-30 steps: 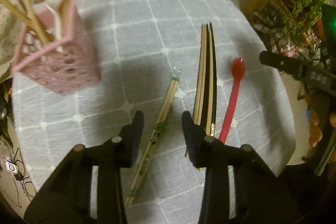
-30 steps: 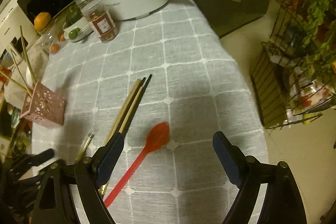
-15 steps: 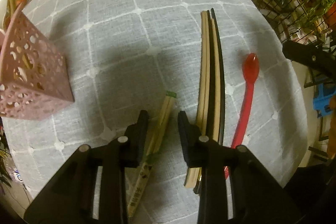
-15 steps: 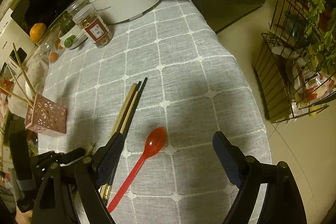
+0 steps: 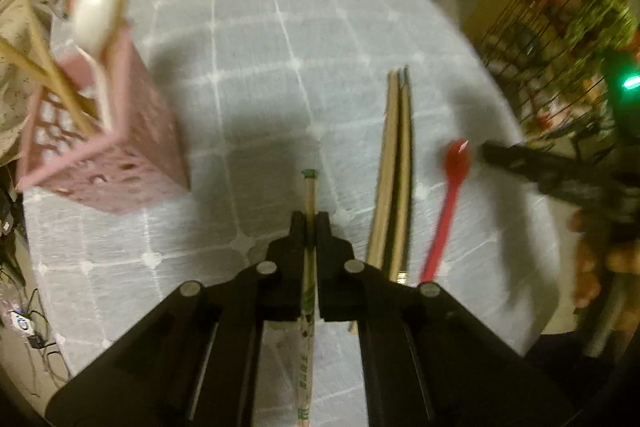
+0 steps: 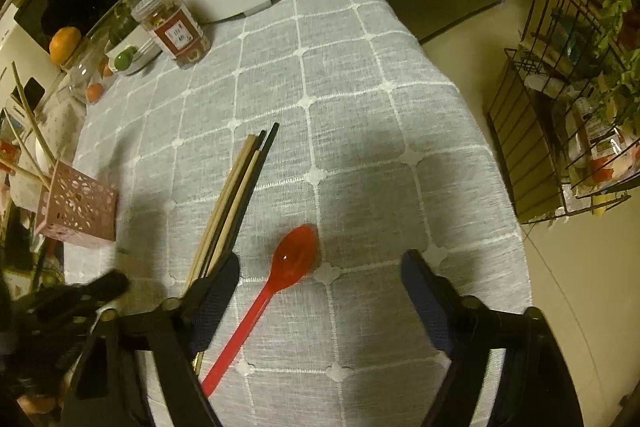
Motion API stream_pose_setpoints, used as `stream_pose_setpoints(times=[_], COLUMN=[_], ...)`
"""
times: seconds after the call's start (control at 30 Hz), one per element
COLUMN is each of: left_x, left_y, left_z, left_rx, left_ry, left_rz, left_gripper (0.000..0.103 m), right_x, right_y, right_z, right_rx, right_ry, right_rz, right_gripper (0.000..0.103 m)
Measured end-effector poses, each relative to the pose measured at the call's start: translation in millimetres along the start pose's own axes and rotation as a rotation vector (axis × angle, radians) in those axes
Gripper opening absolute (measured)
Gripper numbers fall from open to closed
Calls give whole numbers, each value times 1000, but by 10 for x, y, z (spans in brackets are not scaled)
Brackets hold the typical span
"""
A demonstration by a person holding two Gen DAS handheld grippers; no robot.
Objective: Organize utensils
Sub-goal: 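Grasp the red spoon with the right tool while the left tool lifts its chopstick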
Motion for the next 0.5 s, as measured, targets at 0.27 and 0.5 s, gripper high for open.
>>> stream_pose_setpoints(times=[0.27, 0.5], left_x=[46, 28], left_y=[120, 62], left_z=[443, 464], left_rx=[-22, -12], left_ry=[-121, -136], left_rz=[6, -20], left_gripper=[6, 6], right_x=[-23, -18], right_y=[-12, 75], right_z=[-245, -386], right_rx=[47, 57], right_ry=[76, 78], right_rz=[-33, 21], right_gripper=[47, 36])
Point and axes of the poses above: each gripper's, at about its wrist camera, not at the fingertips, and z roughly against the way its jaws point, y to its left, x to its top, the point moved 1 cm from there along -z, roughly the way its jaws point, and after that the axes turned 11 degrees about -y, right-handed, at the moved point
